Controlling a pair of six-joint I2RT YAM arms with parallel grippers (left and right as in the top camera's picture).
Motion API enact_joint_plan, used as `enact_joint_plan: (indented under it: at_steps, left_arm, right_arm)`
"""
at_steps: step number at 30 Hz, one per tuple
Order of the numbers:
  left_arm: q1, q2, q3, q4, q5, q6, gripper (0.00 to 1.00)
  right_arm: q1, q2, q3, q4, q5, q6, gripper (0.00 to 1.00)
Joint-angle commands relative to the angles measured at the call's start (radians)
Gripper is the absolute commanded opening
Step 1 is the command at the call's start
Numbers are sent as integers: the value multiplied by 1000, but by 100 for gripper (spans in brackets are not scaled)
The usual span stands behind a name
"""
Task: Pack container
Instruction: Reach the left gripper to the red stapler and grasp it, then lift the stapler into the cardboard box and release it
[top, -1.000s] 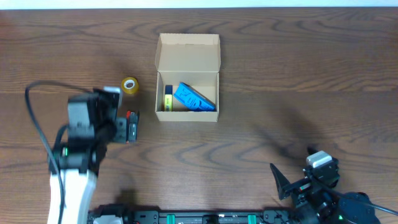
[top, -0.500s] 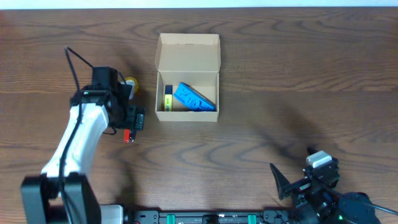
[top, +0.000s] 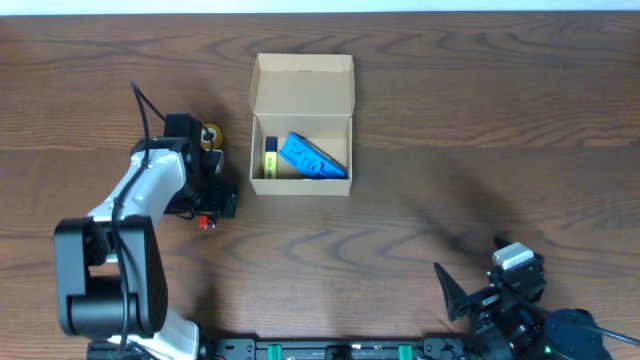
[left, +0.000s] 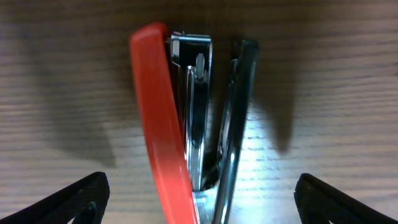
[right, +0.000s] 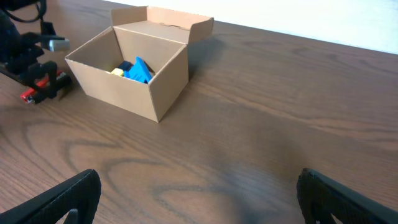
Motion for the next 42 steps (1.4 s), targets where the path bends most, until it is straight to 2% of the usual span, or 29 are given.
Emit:
enact_joint_plan:
  at_steps: [1,3,6,12,14,16,22,32,37,42]
  left_arm:
    - [7,39,25,4,-8,3,95]
    - [7,58,33,4,-11,3,98]
    - [7,80,47,3,-11,3,74]
    - [6,102,71,3,-11,3,40]
    - [7,102,80,3,-10,-1,26]
    - [7,91,93,3,-11,-24,18]
    - [8,-11,117,27,-11,-33,11]
    - [-12,-335,155,136,9,-130,11]
    - [-112,-324,270,133,18,-129,12]
    - [-250,-216,382,129,15,-116,13]
  right_arm:
    - [-7,-5,-2,0,6,10,99]
    - [-7,-5,-2,0,6,10,99]
    - [-7,-5,-2,0,6,10,99]
    - [-7,-5,-2,0,6,10,99]
    - [-7,-5,-2,0,6,10,99]
    - [-7,-5,-2,0,6,10,99]
    - [-7,-5,-2,0,6,10,99]
    - [-7,-5,-2,0,6,10,99]
    - [-7,-5,-2,0,6,10,99]
    - [-7,-5,-2,0,6,10,99]
